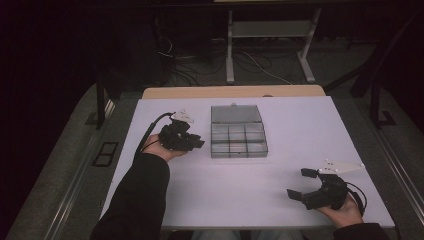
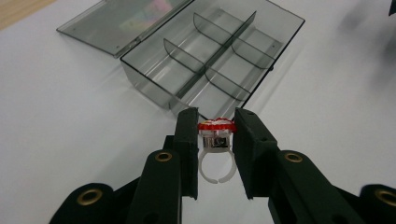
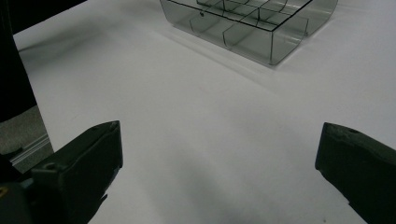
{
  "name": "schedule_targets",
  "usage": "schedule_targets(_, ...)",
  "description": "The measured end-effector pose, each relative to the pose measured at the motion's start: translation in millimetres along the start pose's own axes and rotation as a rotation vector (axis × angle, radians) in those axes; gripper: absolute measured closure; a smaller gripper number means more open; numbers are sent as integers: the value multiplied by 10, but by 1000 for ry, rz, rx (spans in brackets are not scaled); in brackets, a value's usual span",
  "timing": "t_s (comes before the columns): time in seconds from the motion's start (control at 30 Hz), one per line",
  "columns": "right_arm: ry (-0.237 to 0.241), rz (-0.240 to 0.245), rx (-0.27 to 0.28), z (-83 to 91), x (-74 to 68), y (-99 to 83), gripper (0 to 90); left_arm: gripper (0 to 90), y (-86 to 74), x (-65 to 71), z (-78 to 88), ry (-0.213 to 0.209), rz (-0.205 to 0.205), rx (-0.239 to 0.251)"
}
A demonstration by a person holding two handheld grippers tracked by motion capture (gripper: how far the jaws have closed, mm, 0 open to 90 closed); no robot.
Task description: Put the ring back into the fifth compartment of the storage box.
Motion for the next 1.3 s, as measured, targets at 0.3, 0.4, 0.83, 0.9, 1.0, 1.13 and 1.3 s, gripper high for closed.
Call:
schedule_targets(0.3,0,-1,1,8,4,-2,4,706,165,-4,-51,1,-16,10)
schedule_targets(0.4,1,-3,2,12,7,-3,4,706,208,-20,-64,3,-17,13)
schedule_targets(0.83,-1,-3,6,17,15,-3,4,706,371,-74,-219,0,-13,34)
schedule_targets(0.9,0,-5,5,19,16,-4,4,706,402,-85,-236,1,-24,31)
schedule_targets(1.0,1,-5,5,21,19,-5,3,706,453,-86,-267,0,-23,42)
schedule_targets(1.13,1,-6,7,24,18,-5,4,706,522,-92,-302,-4,-16,63)
schedule_targets(1.3,0,-8,8,27,18,-6,4,707,604,-97,-357,-2,-39,53)
Point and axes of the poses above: each handheld gripper's, and its own axes: z roughly backward along the jaws, y roughly out of its top, x roughly to its right, the point moved 3 cm from there along -z, roughly forward along the jaws, and after that the axes turned 2 degrees about -x, right-handed, at the moved point
